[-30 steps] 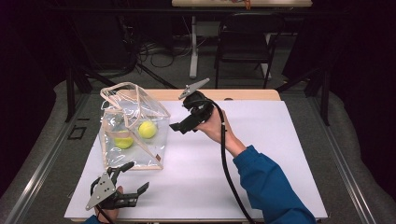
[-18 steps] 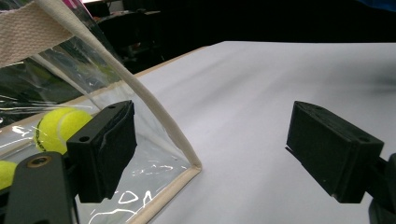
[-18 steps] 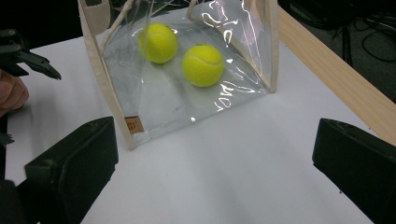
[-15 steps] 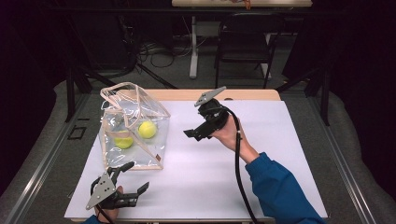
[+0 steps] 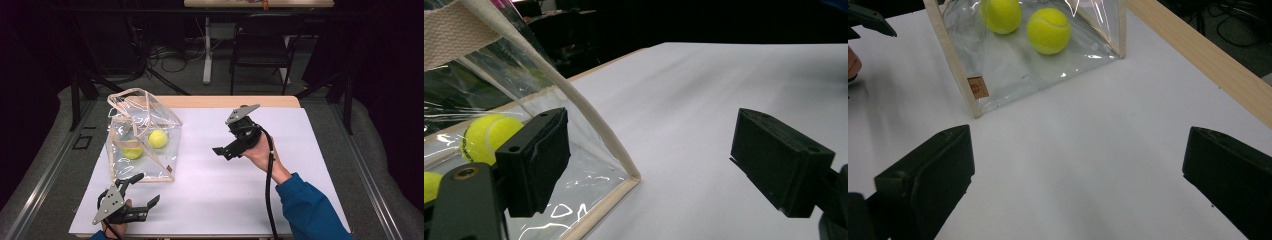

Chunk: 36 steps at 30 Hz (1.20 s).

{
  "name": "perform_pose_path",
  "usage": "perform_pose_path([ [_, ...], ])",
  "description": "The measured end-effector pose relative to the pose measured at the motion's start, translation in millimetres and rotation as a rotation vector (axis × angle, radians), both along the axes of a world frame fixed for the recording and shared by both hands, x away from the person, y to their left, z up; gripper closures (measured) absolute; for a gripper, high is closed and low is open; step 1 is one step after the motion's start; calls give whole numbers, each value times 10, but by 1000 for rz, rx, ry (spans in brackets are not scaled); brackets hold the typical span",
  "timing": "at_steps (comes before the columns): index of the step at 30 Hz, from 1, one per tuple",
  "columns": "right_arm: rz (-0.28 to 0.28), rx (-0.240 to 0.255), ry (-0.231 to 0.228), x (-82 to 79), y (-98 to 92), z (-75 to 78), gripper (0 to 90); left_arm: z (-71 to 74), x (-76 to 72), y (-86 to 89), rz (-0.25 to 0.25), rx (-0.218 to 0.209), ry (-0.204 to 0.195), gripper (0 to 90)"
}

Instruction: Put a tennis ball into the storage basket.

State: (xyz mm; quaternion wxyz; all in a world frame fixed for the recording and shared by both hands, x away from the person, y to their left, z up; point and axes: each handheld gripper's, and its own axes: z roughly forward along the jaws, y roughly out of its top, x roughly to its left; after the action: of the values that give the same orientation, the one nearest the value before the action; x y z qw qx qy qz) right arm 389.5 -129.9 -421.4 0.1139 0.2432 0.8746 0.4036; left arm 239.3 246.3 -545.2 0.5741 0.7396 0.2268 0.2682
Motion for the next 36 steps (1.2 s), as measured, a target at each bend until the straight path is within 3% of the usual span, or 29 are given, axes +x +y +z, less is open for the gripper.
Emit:
perform_pose_path([
  [21, -66, -1, 0, -359, -513, -296, 0, -1, 4, 0, 1, 7, 1, 157],
  [28, -90, -52, 13, -490, -676, -402, 0, 0, 0, 1, 5, 2, 2, 157],
  [36, -128, -42, 28, -669, -889, -557, 0, 3, -3, 2, 4, 5, -1, 157],
])
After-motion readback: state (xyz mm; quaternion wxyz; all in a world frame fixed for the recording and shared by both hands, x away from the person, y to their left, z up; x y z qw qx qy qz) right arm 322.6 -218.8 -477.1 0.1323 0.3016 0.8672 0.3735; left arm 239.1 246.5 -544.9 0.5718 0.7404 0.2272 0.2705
